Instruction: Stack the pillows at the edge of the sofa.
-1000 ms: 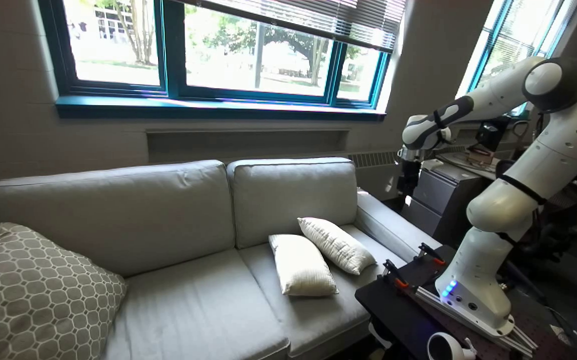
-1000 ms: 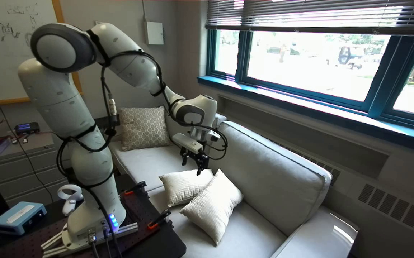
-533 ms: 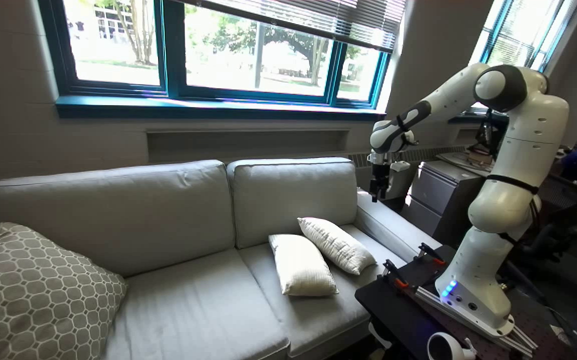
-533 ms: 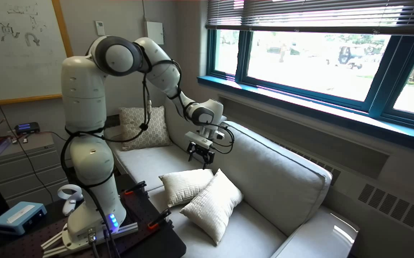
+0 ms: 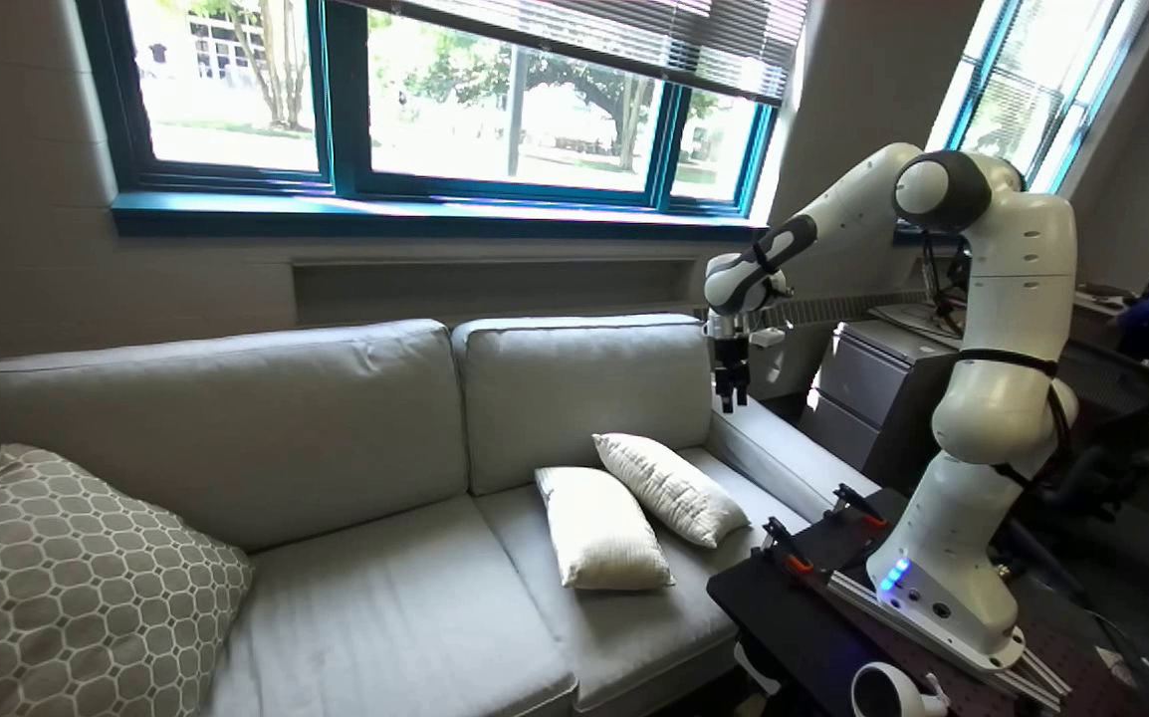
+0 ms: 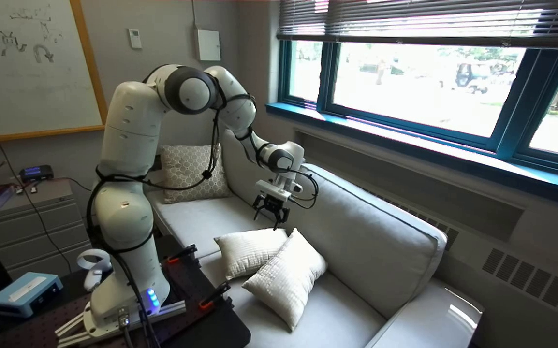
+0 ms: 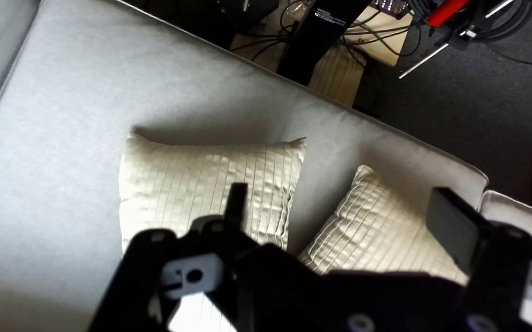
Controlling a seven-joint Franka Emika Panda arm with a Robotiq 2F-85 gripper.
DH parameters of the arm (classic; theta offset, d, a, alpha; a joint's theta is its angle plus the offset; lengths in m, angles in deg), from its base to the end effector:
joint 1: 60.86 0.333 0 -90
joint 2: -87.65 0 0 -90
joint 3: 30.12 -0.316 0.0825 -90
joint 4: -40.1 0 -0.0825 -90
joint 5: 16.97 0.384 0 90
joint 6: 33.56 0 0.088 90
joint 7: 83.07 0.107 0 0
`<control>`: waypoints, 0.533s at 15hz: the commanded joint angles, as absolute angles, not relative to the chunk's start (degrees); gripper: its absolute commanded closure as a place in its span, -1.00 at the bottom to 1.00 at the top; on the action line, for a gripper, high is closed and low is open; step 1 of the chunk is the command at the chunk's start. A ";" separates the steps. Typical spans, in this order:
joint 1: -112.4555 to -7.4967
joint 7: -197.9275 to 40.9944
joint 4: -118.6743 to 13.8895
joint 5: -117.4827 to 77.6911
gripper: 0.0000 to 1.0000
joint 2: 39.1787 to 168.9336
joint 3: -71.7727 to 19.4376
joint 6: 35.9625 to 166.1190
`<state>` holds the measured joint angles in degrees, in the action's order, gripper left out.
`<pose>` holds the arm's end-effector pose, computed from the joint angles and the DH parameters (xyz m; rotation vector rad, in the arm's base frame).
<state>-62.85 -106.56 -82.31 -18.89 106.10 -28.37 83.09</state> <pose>0.5198 -0.0361 0.2273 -2.9602 -0.5473 0.6404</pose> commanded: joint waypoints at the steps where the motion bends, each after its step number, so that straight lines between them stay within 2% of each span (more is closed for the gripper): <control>1: -63.90 -106.30 -82.17 -19.21 -1.00 106.07 -29.35 82.94; 4: -64.24 -99.80 -86.67 -18.75 -1.00 103.93 -27.95 93.08; 8: -65.95 -96.99 -85.89 -12.19 -1.00 109.90 -29.34 106.22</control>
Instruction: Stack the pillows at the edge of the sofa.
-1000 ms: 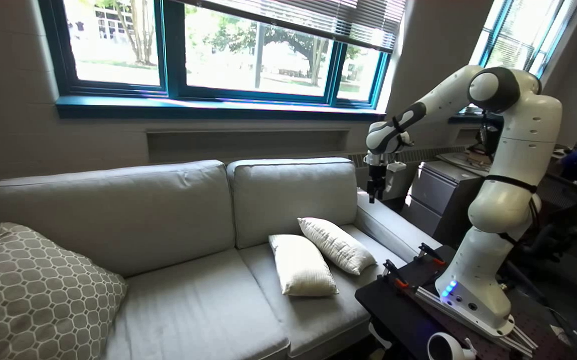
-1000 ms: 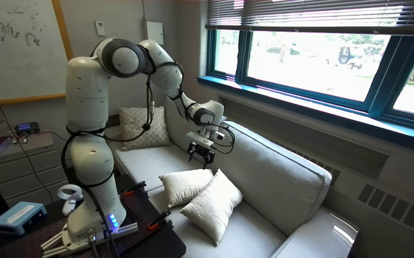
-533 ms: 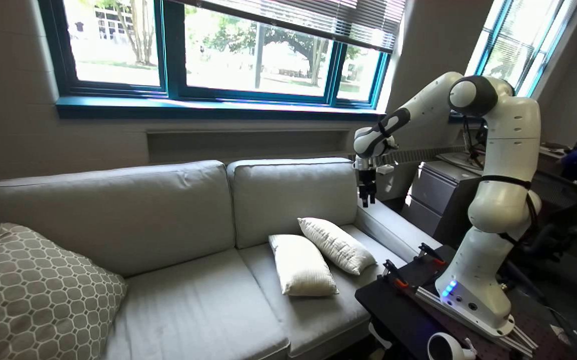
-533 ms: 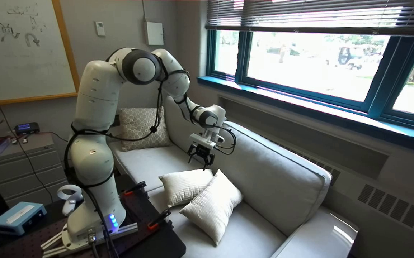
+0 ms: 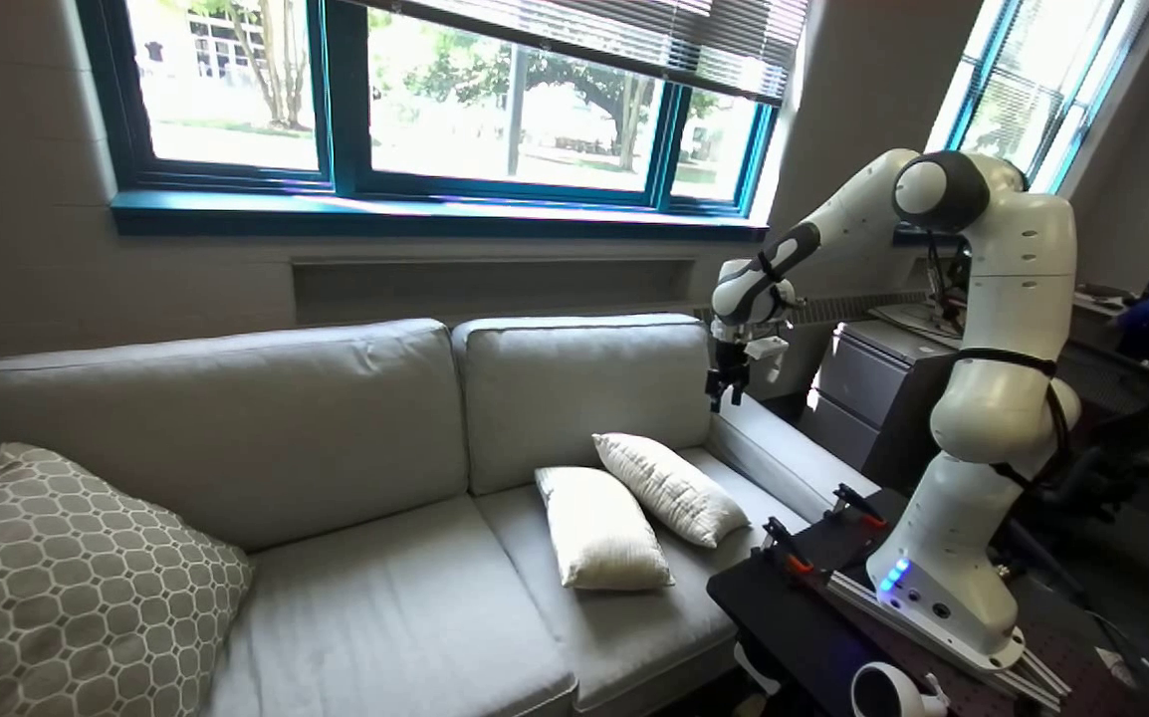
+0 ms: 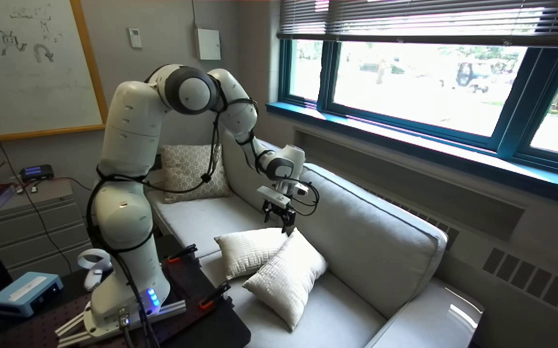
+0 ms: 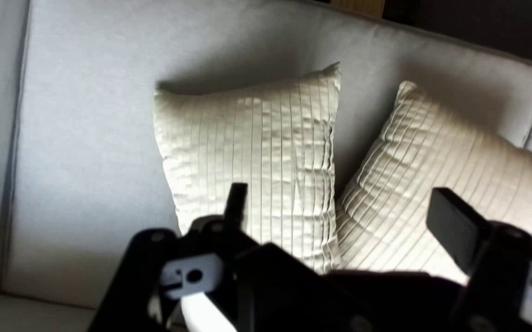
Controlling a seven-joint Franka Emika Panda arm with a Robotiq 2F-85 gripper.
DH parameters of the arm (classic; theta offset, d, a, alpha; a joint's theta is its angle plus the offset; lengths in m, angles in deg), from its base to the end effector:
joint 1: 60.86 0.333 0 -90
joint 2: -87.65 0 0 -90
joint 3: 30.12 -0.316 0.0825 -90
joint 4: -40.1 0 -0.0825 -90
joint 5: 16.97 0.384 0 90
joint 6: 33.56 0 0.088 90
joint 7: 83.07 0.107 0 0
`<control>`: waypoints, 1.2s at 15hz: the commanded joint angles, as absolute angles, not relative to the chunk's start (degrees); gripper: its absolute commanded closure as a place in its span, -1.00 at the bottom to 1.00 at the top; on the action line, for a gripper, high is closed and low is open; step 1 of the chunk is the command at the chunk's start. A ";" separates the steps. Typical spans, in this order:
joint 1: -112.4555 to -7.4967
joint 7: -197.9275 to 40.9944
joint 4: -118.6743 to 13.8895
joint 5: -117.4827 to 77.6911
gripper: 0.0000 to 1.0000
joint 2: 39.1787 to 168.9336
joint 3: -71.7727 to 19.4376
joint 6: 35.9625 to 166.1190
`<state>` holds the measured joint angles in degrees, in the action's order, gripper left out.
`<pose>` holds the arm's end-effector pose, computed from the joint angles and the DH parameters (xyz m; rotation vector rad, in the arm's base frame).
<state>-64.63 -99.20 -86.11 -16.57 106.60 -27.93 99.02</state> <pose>0.5275 -0.0553 0.2136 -3.0777 -0.2668 0.3362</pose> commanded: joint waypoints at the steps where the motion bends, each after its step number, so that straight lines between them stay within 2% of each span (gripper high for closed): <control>1: -66.14 -96.84 -85.23 -10.60 -1.00 111.72 -29.88 108.73; 8: -64.03 -90.23 -74.51 -9.80 -1.00 126.49 -31.65 116.97; 17: -55.38 -78.59 -54.80 -16.08 -1.00 141.78 -27.88 110.30; 18: -57.53 -80.66 -60.49 -14.95 -1.00 137.92 -29.44 113.49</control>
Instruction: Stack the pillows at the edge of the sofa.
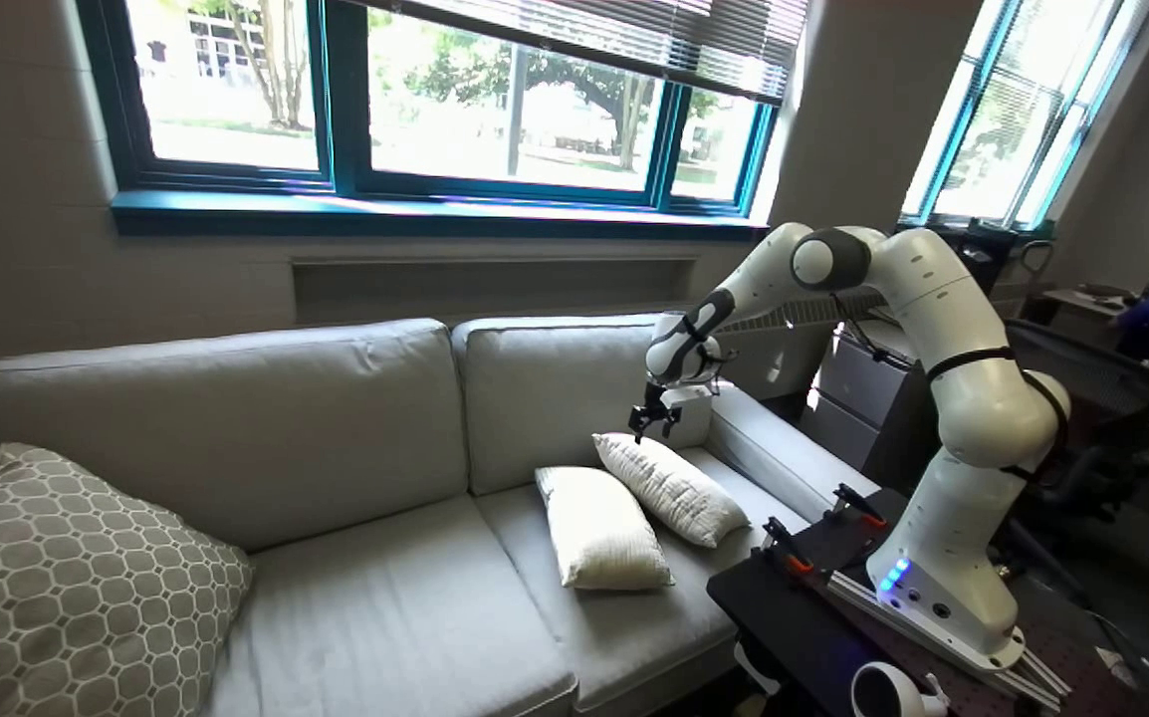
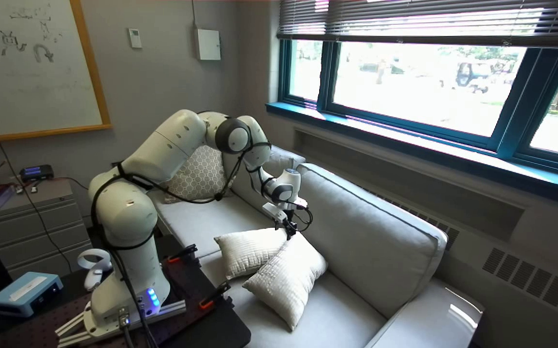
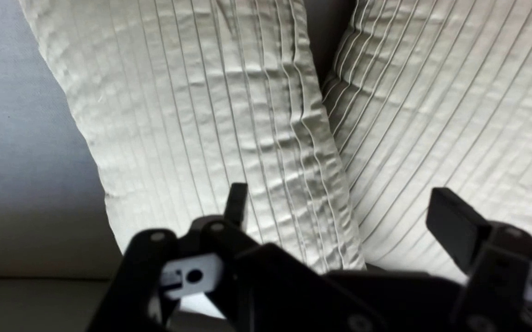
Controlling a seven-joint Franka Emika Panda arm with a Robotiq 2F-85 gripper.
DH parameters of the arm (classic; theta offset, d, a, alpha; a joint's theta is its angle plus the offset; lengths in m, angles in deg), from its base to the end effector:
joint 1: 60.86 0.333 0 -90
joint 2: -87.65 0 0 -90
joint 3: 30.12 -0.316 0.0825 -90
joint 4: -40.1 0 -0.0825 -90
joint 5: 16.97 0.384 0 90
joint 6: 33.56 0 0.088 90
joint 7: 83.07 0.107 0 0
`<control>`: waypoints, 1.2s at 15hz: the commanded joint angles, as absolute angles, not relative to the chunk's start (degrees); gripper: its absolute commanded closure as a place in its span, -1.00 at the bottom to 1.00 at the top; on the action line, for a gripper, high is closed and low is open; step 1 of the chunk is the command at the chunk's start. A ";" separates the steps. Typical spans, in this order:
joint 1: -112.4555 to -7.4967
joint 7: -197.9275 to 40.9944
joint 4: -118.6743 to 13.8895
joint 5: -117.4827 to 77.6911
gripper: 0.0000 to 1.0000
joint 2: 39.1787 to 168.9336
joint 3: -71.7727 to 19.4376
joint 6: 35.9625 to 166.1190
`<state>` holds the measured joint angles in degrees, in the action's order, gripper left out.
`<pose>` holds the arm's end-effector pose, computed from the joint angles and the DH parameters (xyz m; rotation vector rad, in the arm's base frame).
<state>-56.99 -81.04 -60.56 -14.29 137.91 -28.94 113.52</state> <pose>0.6345 0.0295 0.0635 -3.1344 0.0340 0.1049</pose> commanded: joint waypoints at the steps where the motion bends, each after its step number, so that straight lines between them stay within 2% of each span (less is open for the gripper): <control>1: -57.05 -80.39 -59.45 -15.10 -1.00 139.01 -29.38 113.32; 6: -57.49 -80.47 -59.56 -15.05 -1.00 139.13 -29.40 113.51; 9: -59.04 -81.68 -59.94 -13.94 -1.00 140.06 -30.59 117.99; 18: -57.81 -78.30 -48.37 -13.44 -1.00 154.05 -30.10 124.89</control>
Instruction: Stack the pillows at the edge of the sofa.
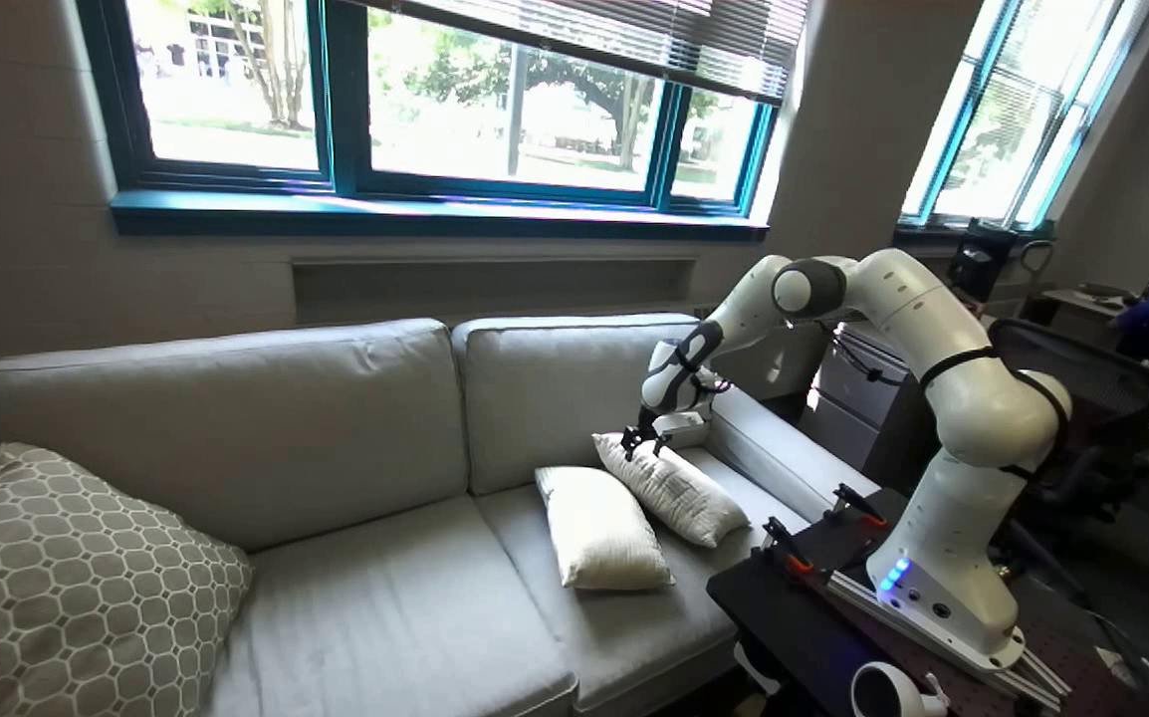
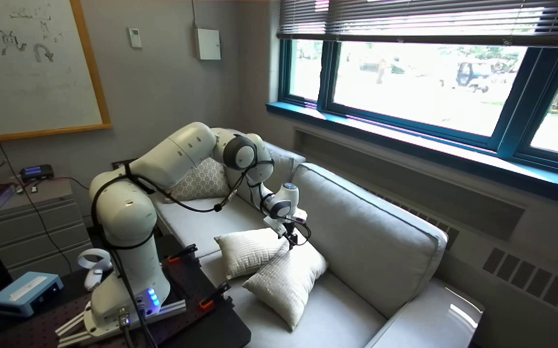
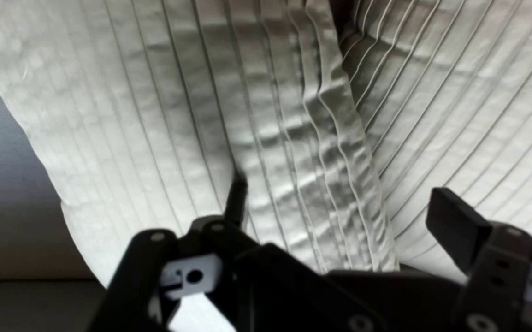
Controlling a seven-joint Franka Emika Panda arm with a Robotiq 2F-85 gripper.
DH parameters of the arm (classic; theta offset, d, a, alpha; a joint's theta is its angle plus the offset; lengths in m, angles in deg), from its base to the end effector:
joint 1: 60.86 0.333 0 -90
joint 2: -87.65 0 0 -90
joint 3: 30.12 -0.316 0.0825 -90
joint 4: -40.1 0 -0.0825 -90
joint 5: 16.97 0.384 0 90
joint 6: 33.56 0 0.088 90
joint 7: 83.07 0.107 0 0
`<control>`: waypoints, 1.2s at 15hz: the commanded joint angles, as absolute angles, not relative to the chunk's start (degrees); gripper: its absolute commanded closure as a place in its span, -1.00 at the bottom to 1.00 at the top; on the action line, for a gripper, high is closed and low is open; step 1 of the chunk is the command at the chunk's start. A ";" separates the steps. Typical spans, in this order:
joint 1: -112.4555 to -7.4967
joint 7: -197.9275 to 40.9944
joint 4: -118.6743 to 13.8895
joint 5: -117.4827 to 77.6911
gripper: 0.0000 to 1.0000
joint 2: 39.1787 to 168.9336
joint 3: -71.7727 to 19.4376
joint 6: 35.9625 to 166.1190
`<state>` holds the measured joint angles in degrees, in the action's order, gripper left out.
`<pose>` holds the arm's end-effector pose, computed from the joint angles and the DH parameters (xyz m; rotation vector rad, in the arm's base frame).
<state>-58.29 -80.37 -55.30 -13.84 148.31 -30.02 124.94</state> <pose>0.6390 0.0253 -0.0047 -3.1183 0.0834 -0.0650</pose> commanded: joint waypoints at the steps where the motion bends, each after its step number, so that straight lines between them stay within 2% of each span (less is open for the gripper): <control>1: -57.02 -77.27 -46.33 -13.59 -1.00 155.84 -29.42 124.44; 9: -49.54 -63.58 -30.21 -15.54 -0.99 169.35 -17.85 115.99; 10: -49.19 -61.99 -28.92 -15.78 -0.50 170.44 -16.65 114.47; 11: -48.90 -60.34 -27.05 -16.17 -0.48 171.86 -15.27 112.87; 18: -50.73 -55.87 -23.30 -17.00 0.54 172.53 -13.94 107.82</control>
